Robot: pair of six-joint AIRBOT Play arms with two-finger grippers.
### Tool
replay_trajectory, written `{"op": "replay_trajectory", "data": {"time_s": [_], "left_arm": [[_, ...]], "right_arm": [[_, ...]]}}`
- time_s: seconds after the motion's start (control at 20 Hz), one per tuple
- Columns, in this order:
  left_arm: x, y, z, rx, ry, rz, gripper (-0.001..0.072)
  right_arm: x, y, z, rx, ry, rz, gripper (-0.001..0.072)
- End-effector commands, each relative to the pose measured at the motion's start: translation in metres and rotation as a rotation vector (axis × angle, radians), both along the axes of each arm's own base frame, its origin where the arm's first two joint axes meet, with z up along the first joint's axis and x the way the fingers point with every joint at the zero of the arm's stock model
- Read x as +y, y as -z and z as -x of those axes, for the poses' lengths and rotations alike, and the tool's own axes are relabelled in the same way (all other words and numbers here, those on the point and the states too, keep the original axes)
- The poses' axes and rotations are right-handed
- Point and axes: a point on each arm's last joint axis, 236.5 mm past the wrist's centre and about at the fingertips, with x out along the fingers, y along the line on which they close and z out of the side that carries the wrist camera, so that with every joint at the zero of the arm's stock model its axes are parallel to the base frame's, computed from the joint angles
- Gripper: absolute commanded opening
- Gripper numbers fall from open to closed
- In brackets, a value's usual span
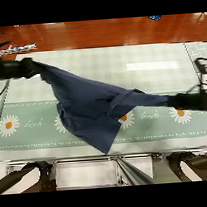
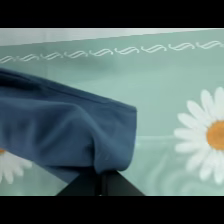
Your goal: Fold the shirts.
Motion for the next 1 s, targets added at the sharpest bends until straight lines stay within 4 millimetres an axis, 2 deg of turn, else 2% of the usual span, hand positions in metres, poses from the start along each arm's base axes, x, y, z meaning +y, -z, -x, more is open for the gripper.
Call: {"op": "replay_trajectory", "data": {"time_s": [0.0,0.05,0.15,0.2,0.25,0.3,0.35,0.45,0.55,0.65,0.75,0.85,0.95], "left_arm": [[-0.015,0.066,-0.057,0.108,0.001,0.058,0.002],[-0.025,0.071,-0.064,0.142,0.031,0.098,0.002],[-0.041,0.073,-0.067,0.243,0.107,0.192,0.002],[-0.043,0.076,-0.063,0.291,0.143,0.201,0.0078],[-0.045,0.079,-0.053,0.339,0.195,0.21,0.0349],[-0.043,0.086,-0.042,0.397,0.223,0.202,0.0508],[-0.031,0.099,-0.03,0.471,0.217,0.151,0.0508],[0.009,0.125,0.002,0.661,0.155,-0.019,0.0508],[0.034,0.122,0.029,0.722,0.156,-0.106,0.0507],[0.041,0.109,0.047,0.663,0.138,-0.113,0.0507],[0.05,0.115,0.074,0.617,0.064,-0.109,0.0506],[0.053,0.139,0.125,0.667,-0.022,-0.065,0.0506],[0.037,0.161,0.181,0.735,-0.023,0.028,0.0506]], "right_arm": [[-0.005,0.053,-0.064,0.012,0.096,-0.064,0.0023],[-0.006,0.06,-0.082,0.024,0.12,-0.117,0.0023],[-0.009,0.068,-0.111,0.047,0.142,-0.231,0.0023],[-0.011,0.07,-0.123,0.05,0.153,-0.277,0.0024],[-0.012,0.072,-0.131,0.057,0.17,-0.313,0.0024],[-0.012,0.073,-0.137,0.06,0.178,-0.336,0.0024],[-0.011,0.074,-0.14,0.059,0.174,-0.341,0.0024],[-0.012,0.074,-0.14,0.056,0.167,-0.336,0.0024],[-0.01,0.076,-0.136,0.073,0.142,-0.331,0.0024],[-0.008,0.077,-0.132,0.088,0.132,-0.335,0.0024],[-0.006,0.077,-0.129,0.103,0.125,-0.338,0.0024],[-0.004,0.078,-0.126,0.113,0.107,-0.336,0.0024],[-0.003,0.078,-0.126,0.112,0.093,-0.33,0.0024]]}}
